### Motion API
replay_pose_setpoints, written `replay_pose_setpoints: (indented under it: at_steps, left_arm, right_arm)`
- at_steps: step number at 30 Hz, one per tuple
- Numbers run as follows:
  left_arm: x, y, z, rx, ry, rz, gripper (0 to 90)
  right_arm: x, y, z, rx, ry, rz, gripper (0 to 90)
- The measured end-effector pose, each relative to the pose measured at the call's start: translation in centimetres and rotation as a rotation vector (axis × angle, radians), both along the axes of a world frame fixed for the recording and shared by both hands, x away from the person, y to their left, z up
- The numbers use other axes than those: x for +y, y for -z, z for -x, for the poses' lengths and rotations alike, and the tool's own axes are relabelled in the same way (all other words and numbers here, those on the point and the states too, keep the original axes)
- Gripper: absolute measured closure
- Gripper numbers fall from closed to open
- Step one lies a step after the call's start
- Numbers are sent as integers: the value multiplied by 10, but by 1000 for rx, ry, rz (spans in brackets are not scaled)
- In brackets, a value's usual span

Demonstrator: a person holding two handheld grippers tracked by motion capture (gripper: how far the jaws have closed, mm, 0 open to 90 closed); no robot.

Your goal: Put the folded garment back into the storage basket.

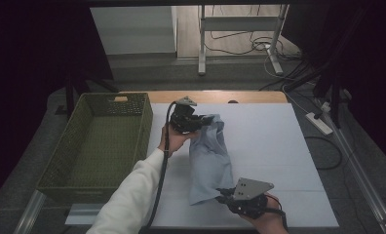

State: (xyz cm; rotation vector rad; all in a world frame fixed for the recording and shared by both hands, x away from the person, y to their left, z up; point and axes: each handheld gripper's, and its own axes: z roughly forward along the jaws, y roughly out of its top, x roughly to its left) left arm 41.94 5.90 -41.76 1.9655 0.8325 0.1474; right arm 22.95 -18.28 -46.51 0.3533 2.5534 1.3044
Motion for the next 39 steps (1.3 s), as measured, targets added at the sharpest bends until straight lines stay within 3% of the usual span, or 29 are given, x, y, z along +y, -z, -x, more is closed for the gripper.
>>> replay_pose_setpoints:
  at_steps: [39]
  left_arm:
    - [35,-48,13,-62,-32,25,787]
  right_arm:
    - [23,-31,-14,-71,-9,-81,778]
